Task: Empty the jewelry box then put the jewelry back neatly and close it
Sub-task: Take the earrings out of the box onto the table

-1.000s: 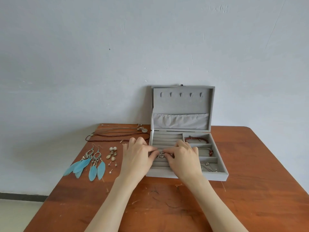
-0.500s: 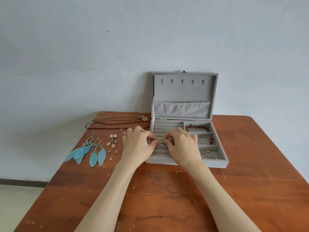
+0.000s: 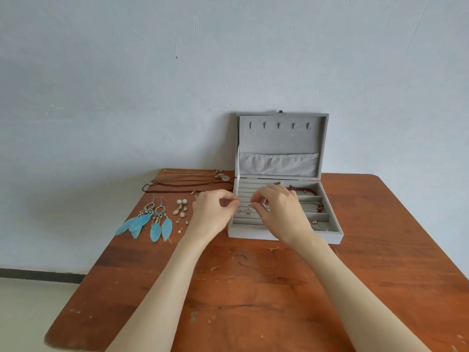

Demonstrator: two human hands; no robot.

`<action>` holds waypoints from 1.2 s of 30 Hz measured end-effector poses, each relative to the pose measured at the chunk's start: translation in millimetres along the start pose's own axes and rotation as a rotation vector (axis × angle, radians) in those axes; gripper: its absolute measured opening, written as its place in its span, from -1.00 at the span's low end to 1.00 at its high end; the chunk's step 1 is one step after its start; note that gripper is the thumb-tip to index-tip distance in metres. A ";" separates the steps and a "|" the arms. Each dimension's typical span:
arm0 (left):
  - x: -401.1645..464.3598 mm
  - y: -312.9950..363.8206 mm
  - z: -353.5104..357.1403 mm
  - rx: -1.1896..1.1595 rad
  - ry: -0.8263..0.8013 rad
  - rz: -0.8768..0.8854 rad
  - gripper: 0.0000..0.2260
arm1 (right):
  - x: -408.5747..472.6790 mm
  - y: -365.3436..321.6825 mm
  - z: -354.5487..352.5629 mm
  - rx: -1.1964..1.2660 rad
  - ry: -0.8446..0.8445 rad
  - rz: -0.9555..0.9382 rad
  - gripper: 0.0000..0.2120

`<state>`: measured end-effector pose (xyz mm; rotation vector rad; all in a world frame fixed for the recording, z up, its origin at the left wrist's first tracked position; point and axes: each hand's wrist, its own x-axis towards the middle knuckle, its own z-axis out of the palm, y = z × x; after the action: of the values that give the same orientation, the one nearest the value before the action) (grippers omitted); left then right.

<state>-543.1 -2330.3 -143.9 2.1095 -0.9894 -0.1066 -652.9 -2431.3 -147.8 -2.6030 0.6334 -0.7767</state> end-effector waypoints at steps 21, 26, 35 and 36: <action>-45.3 -35.2 -12.5 0.266 0.143 -0.272 -0.83 | -3.8 -51.4 23.5 -0.179 -0.271 -0.102 -0.82; -42.5 -35.8 -7.1 0.342 0.167 -0.221 -0.82 | 0.3 -53.2 28.3 -0.208 -0.301 -0.027 -0.80; -41.8 -40.4 -3.0 0.387 0.207 -0.165 -0.82 | -0.8 -55.8 38.1 -0.184 -0.234 0.097 -0.80; -41.7 -41.2 -2.5 0.397 0.207 -0.162 -0.81 | -0.8 -55.6 38.4 -0.182 -0.235 0.100 -0.81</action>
<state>-545.7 -2284.3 -180.3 2.5003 -0.7603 0.2424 -613.6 -2376.6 -153.7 -2.7438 0.7877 -0.3907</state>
